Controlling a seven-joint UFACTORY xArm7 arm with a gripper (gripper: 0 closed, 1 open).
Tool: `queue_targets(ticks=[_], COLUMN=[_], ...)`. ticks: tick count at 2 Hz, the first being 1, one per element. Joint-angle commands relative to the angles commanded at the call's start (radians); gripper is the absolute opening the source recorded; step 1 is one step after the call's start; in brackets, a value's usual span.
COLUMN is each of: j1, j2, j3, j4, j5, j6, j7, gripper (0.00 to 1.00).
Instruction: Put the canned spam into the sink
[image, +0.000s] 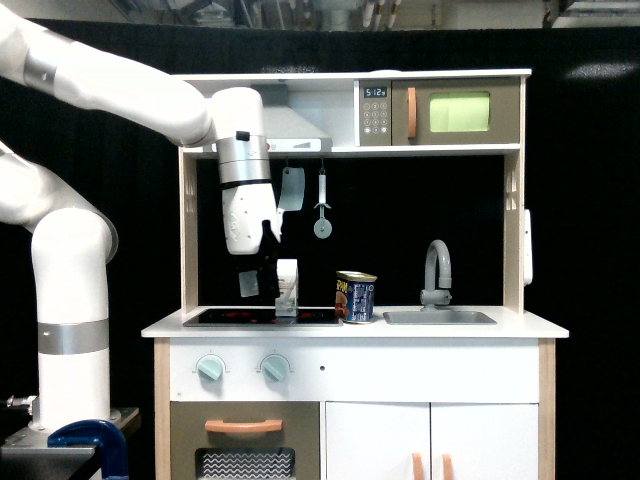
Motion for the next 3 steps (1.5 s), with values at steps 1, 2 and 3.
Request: queue_targets(ticks=[1, 2, 3], j1=[0.149, 0.266, 0.327], j2=[0.212, 0.406, 0.608], j3=[-0.087, -0.339, -0.376], j4=[0.185, 0.366, 0.532], j5=[-0.071, 0.33, 0.534], j6=[-0.02, 0.041, 0.207], j7=[-0.488, -0.857, -1.123], gripper=[1.0, 1.0, 1.0])
